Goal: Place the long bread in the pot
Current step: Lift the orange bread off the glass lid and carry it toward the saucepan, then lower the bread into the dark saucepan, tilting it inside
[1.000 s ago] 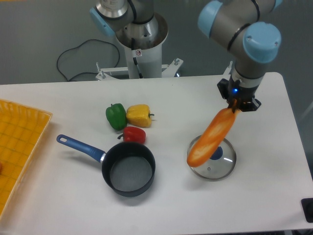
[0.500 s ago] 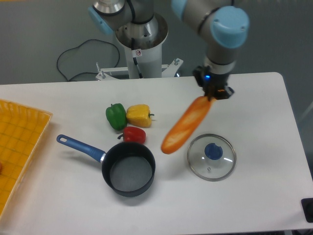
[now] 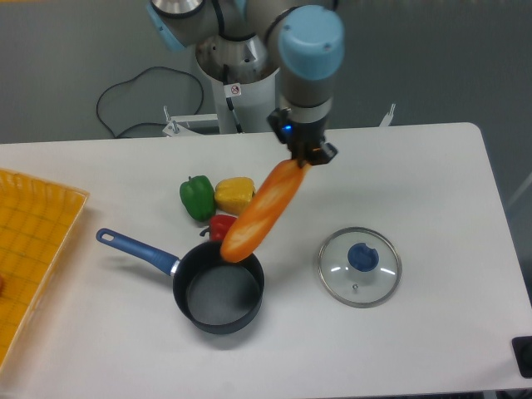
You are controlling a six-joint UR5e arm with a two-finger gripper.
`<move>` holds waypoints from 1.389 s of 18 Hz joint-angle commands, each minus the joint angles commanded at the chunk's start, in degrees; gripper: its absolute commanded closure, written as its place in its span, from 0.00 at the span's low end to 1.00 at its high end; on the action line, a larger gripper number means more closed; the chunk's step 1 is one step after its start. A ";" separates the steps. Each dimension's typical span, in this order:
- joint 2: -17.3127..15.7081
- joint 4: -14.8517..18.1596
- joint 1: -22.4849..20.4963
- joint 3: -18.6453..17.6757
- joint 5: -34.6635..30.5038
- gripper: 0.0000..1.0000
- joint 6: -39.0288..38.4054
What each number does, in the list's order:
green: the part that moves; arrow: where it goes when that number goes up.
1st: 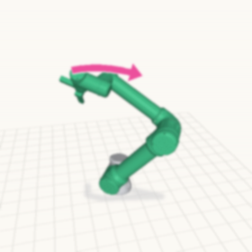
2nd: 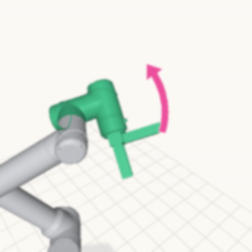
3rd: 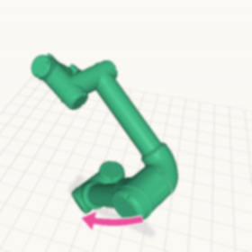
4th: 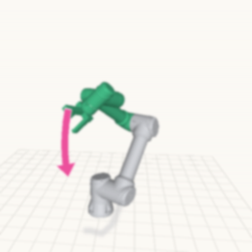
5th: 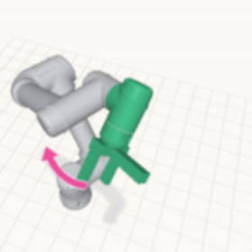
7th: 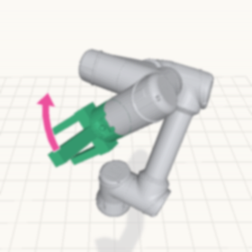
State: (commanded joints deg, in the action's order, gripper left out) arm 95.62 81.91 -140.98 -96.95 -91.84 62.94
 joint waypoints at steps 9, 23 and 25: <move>5.27 -1.49 2.81 1.50 -2.80 1.00 -4.57; 12.31 -6.94 6.59 2.81 -7.38 0.97 -10.02; 13.19 -7.38 7.30 3.34 -7.56 0.97 -11.25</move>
State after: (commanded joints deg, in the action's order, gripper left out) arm 108.81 74.53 -133.68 -93.61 -99.40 51.69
